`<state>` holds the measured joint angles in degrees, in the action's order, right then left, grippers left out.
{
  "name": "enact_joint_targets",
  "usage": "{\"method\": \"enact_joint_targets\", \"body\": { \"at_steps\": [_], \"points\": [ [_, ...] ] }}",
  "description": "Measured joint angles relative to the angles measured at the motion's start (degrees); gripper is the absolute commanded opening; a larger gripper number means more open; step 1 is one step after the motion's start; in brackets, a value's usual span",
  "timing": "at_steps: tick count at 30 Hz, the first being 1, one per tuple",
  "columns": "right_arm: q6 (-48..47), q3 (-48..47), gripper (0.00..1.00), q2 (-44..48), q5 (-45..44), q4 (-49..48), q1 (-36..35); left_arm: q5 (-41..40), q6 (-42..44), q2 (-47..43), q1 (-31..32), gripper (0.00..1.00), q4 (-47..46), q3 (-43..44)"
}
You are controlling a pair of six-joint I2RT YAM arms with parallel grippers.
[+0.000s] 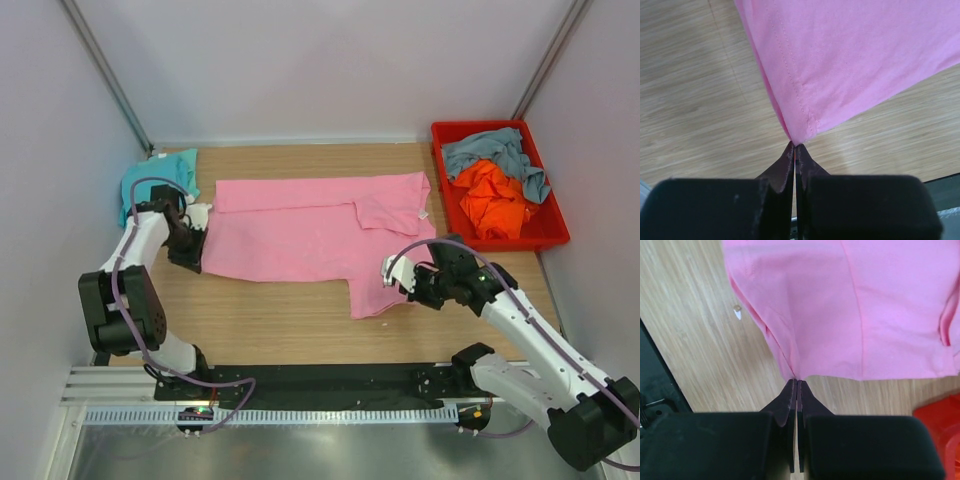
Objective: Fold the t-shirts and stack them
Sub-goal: Fold the tshirt
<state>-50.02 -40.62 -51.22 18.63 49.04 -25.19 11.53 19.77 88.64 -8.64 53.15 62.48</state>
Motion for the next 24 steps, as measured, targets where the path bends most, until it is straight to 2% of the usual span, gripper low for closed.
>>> {"method": "enact_joint_targets", "body": {
  "at_steps": [6, 11, 17, 24],
  "points": [
    [5.97, -1.62, 0.02, -0.50, -5.62, -3.78, 0.02, 0.07, 0.15, -1.29, 0.00, 0.00, 1.53, 2.64],
    [13.68, -3.93, 0.01, -5.11, -11.65, -10.36, 0.66, 0.31, 0.20, -0.85, 0.00, 0.00, 2.49, 6.21],
    [19.74, -9.03, 0.01, -10.54, -18.73, -18.16, 1.27, 0.83, 0.26, 2.62, 0.00, 0.00, 3.02, 10.19],
    [21.51, -18.05, 0.01, -17.09, -22.45, -24.11, 1.75, 1.90, 0.59, 8.35, 0.00, 0.00, 4.57, 15.98]
  ]
}}
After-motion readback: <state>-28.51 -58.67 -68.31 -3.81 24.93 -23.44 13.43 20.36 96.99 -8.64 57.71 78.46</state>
